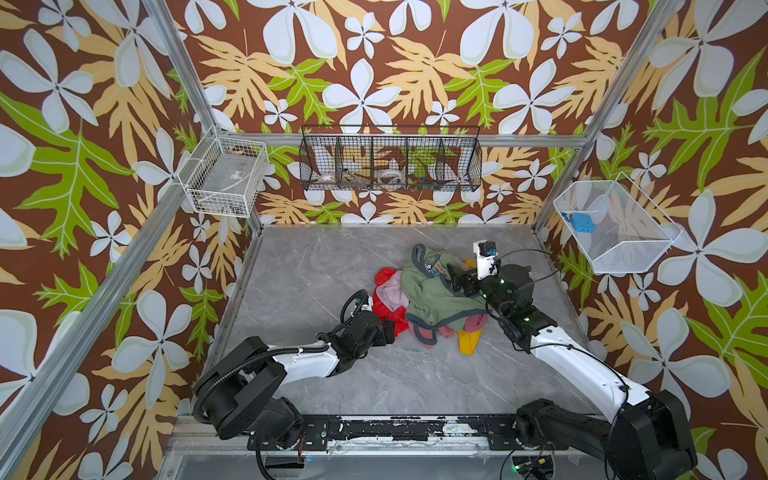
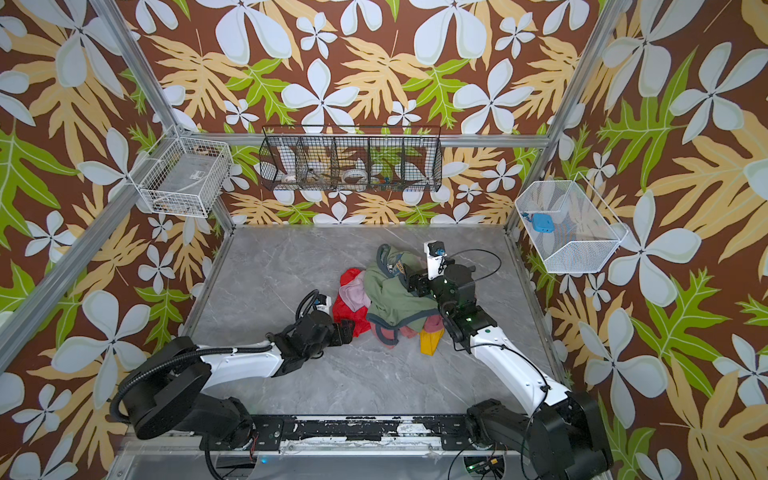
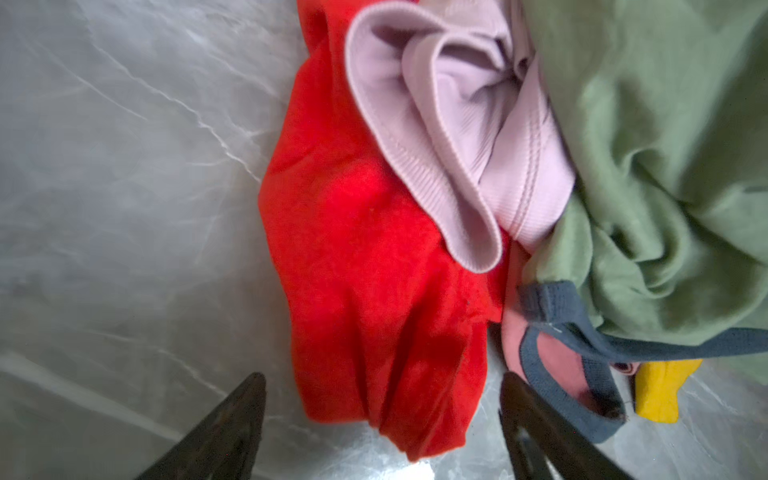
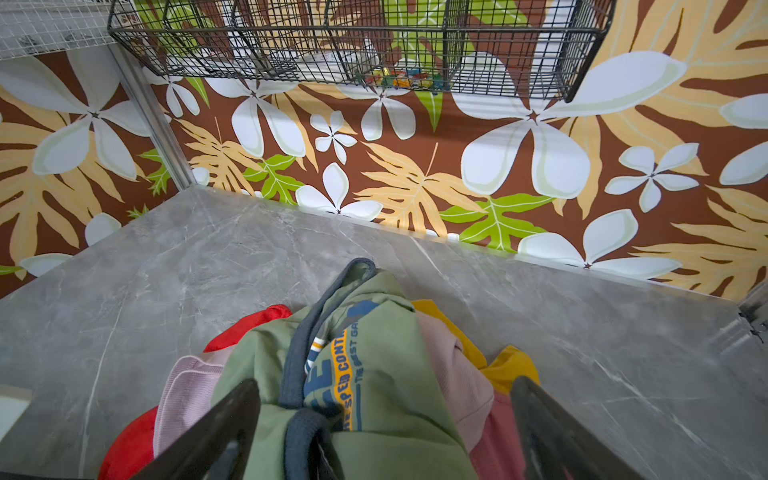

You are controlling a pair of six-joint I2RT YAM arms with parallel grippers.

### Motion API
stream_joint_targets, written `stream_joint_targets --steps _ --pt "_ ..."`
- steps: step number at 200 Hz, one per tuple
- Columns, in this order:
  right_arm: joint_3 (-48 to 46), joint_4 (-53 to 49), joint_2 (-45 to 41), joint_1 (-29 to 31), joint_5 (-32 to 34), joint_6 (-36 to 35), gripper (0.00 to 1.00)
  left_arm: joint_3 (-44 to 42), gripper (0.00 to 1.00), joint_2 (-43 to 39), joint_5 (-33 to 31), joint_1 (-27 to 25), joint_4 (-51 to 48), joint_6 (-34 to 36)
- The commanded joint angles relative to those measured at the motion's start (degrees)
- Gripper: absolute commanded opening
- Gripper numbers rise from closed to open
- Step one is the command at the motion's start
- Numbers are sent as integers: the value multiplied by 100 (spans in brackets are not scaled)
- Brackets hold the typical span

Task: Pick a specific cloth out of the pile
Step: 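Close the left gripper on the red cloth while the right gripper presses the green shirt, then lift the red cloth with the left gripper and pull it away from the pile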

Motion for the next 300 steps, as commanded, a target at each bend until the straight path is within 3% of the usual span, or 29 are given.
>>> stream_joint_targets --steps 1,32,87,181,300 --pt "-47 18 -93 12 320 -80 94 171 82 306 514 -14 138 -86" --pt "-88 4 -178 14 358 -126 94 140 66 505 765 -14 400 -212" --pt "-98 26 -114 9 218 -91 94 162 0 64 252 -14 73 -259" --pt "-216 232 59 14 -77 79 93 1628 0 -946 -697 -14 -1718 984" --pt "-732 492 563 13 313 318 94 2957 0 -1314 -899 -49 -2807 2090"
